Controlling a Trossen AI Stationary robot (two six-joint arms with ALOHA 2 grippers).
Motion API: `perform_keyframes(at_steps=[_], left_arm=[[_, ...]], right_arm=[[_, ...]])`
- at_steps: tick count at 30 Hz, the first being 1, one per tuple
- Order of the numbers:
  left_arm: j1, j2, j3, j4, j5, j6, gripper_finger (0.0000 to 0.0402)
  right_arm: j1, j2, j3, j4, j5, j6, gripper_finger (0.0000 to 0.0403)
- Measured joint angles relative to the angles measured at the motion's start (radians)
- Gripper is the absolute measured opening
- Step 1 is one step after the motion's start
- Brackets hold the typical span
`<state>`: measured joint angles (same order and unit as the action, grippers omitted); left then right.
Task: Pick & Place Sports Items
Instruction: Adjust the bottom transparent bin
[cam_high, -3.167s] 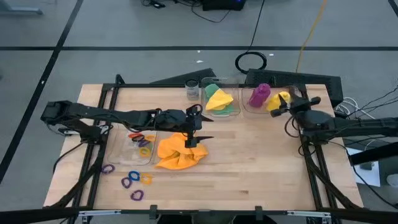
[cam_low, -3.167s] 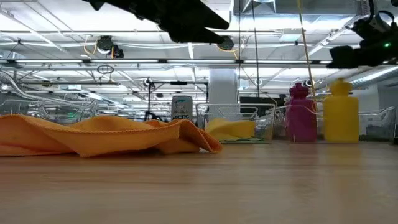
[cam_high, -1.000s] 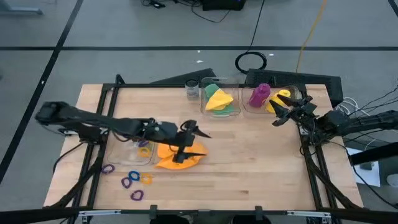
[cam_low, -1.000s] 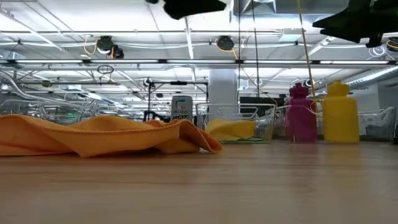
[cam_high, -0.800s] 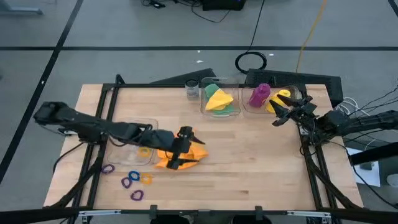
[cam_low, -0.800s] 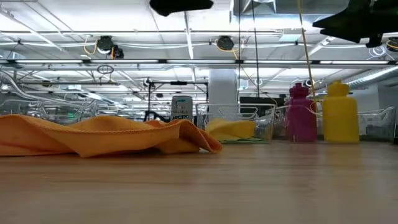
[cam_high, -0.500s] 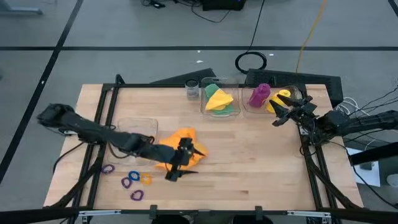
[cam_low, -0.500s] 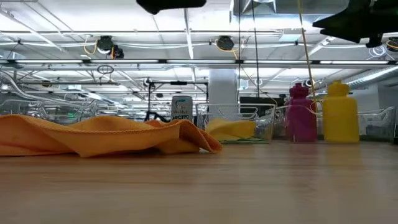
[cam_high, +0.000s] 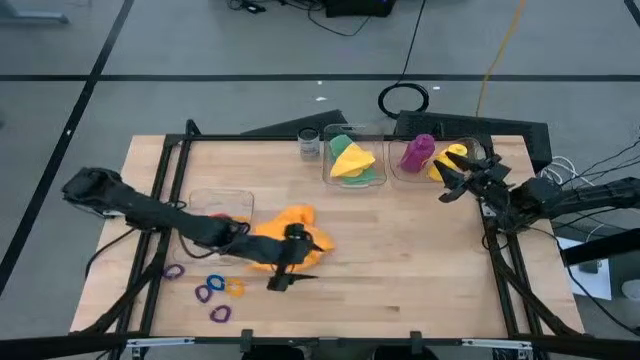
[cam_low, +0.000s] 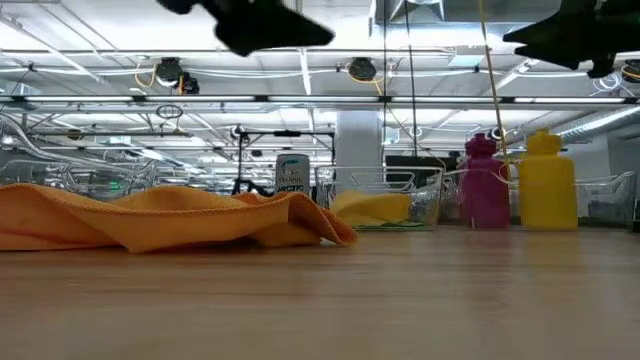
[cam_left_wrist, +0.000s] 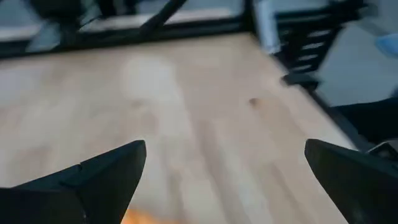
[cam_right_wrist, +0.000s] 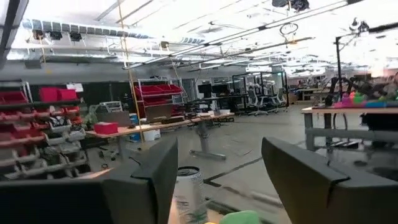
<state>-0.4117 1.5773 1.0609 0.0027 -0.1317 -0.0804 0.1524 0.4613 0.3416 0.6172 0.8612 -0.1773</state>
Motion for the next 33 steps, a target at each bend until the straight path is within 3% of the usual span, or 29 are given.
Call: perform_keyframes(at_steps=[7, 9, 12, 14, 17, 24, 33], left_arm=[[-0.092, -0.124, 0.060, -0.431, -0.158, -0.327, 0.0367], [-0.129, -0.152, 0.094, -0.565, -0.185, -0.461, 0.0367], [-0.195, -0.169, 0.140, -0.720, -0.222, -0.628, 0.0367], [-0.236, -0.168, 0.163, -0.779, -0.223, -0.736, 0.0367], [-0.293, -0.166, 0.179, -0.814, -0.211, -0.885, 0.0367], [-0.417, -0.106, 0.181, -0.815, -0.141, -1.182, 0.0367], [-0.533, 0.004, 0.181, -0.894, -0.068, -1.500, 0.0367]], right_arm=[[0.000, 0.000, 0.000, -0.061, -0.038, 0.140, 0.0169], [0.000, 0.000, 0.000, -0.061, -0.129, 0.129, 0.0169], [0.000, 0.001, 0.000, -0.041, -0.360, 0.105, 0.0169], [0.000, 0.013, 0.000, -0.006, -0.510, 0.110, 0.0169], [0.000, 0.062, 0.000, 0.047, -0.625, 0.134, 0.0169], [0.017, 0.281, 0.029, 0.163, -0.687, 0.147, 0.0169], [0.136, 0.575, 0.193, 0.192, -0.699, 0.128, 0.0169]])
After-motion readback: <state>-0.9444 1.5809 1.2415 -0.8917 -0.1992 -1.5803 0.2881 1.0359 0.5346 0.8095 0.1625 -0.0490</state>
